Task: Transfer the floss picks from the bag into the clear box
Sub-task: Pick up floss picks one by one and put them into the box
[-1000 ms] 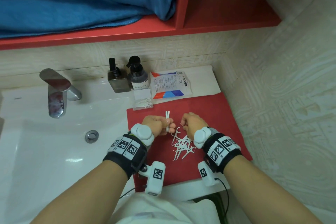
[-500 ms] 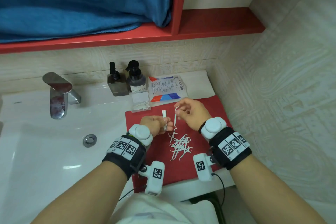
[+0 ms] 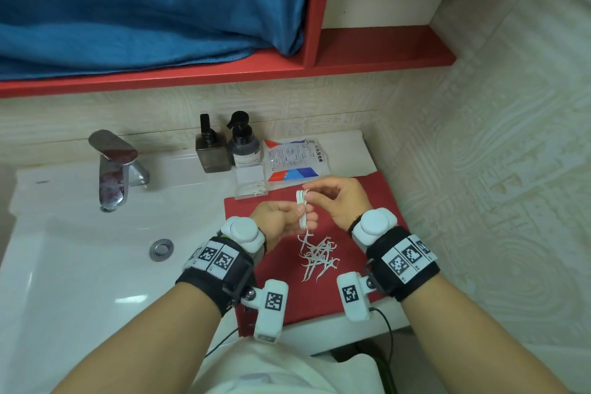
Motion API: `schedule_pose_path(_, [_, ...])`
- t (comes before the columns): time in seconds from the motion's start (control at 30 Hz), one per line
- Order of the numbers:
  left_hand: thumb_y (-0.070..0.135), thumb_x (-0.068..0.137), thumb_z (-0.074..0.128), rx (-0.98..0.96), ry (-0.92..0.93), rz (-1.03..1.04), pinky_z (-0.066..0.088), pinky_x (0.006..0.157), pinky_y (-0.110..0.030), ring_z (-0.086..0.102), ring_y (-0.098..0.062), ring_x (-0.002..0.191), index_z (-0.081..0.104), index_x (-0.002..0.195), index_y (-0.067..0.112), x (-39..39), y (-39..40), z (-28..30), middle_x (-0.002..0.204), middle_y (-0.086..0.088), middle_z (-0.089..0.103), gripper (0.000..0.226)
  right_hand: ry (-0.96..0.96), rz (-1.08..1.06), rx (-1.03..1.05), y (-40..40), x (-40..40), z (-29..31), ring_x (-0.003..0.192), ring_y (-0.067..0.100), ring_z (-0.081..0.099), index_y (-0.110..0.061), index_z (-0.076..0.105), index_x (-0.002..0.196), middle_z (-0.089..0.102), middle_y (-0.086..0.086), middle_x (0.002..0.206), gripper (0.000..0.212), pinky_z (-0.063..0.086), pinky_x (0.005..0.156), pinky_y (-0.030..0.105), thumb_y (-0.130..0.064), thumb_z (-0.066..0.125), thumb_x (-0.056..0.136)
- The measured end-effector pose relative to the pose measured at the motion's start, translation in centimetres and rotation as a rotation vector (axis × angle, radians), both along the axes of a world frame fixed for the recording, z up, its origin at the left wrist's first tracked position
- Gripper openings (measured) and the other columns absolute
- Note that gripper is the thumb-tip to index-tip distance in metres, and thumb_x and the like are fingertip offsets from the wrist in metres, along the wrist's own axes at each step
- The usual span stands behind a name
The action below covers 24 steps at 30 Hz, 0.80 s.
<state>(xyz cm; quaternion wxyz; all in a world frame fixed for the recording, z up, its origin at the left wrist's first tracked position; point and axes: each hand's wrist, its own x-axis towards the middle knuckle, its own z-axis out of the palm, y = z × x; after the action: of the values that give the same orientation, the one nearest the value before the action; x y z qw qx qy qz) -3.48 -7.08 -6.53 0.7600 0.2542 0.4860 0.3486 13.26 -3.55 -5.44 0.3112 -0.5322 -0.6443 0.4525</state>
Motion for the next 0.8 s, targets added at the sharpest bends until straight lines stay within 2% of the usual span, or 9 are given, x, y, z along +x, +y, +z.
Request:
schedule_pose_path(0.13, [0.004, 0.094, 0.052, 0.018, -0.070, 0.010, 0.057, 0.065, -0.024, 0.073, -0.018, 0.074, 0.066, 0.096, 0.000, 0.3, -0.1, 0.8, 0.082, -0.010, 0.075, 0.016, 0.062, -0.024, 0.011, -0.5, -0.2, 0.7, 0.090, 0.011, 0.072, -0.014, 0.076, 0.102, 0.076, -0.001, 0.095, 0.020, 0.056, 0.085, 0.025, -0.009, 0.075, 0.083])
schedule_pose_path(0.3, [0.002, 0.092, 0.055, 0.062, -0.030, 0.003, 0.057, 0.064, -0.025, 0.071, -0.017, 0.069, 0.066, 0.094, -0.002, 0.3, -0.4, 1.4, 0.079, -0.010, 0.074, 0.013, 0.004, -0.011, 0.052, -1.1, -0.2, 1.4, 0.086, 0.005, 0.071, -0.017, 0.076, 0.099, 0.076, -0.005, 0.092, 0.016, 0.055, 0.081, 0.020, -0.017, 0.076, 0.084])
schedule_pose_path(0.43, [0.002, 0.090, 0.057, 0.071, 0.016, -0.031, 0.057, 0.066, -0.026, 0.071, -0.020, 0.070, 0.066, 0.097, -0.005, 0.3, -0.6, 1.8, 0.080, -0.012, 0.073, 0.013, 0.002, -0.038, 0.027, -1.5, -0.2, 1.8, 0.080, 0.009, 0.073, -0.017, 0.077, 0.092, 0.076, -0.003, 0.084, 0.014, 0.058, 0.079, 0.027, -0.020, 0.080, 0.079])
schedule_pose_path(0.6, [0.007, 0.091, 0.059, 0.092, 0.043, -0.022, 0.058, 0.073, -0.029, 0.072, -0.023, 0.078, 0.066, 0.103, -0.008, 0.6, -1.0, 1.8, 0.091, -0.018, 0.072, 0.020, 0.041, -0.047, 0.017, -1.9, 0.0, 1.5, 0.083, 0.013, 0.074, -0.017, 0.077, 0.093, 0.077, -0.001, 0.087, 0.014, 0.060, 0.080, 0.032, -0.020, 0.080, 0.080])
schedule_pose_path(0.73, [0.009, 0.090, 0.060, 0.109, 0.060, -0.013, 0.057, 0.064, -0.025, 0.072, -0.019, 0.072, 0.068, 0.100, -0.005, 0.8, -1.3, 2.4, 0.085, -0.013, 0.073, 0.019, 0.109, -0.076, 0.020, -2.5, -0.1, 1.8, 0.086, 0.012, 0.073, -0.014, 0.076, 0.097, 0.076, -0.001, 0.090, 0.013, 0.058, 0.081, 0.027, -0.013, 0.075, 0.084])
schedule_pose_path(0.8, [0.009, 0.090, 0.061, 0.106, 0.097, 0.001, 0.055, 0.060, -0.022, 0.071, -0.016, 0.067, 0.069, 0.098, -0.002, 0.8, -1.4, 2.5, 0.081, -0.011, 0.073, 0.015, 0.103, -0.085, 0.026, -2.5, 0.0, 1.6, 0.087, 0.013, 0.073, -0.019, 0.075, 0.100, 0.076, -0.002, 0.091, 0.014, 0.059, 0.081, 0.030, -0.013, 0.070, 0.088])
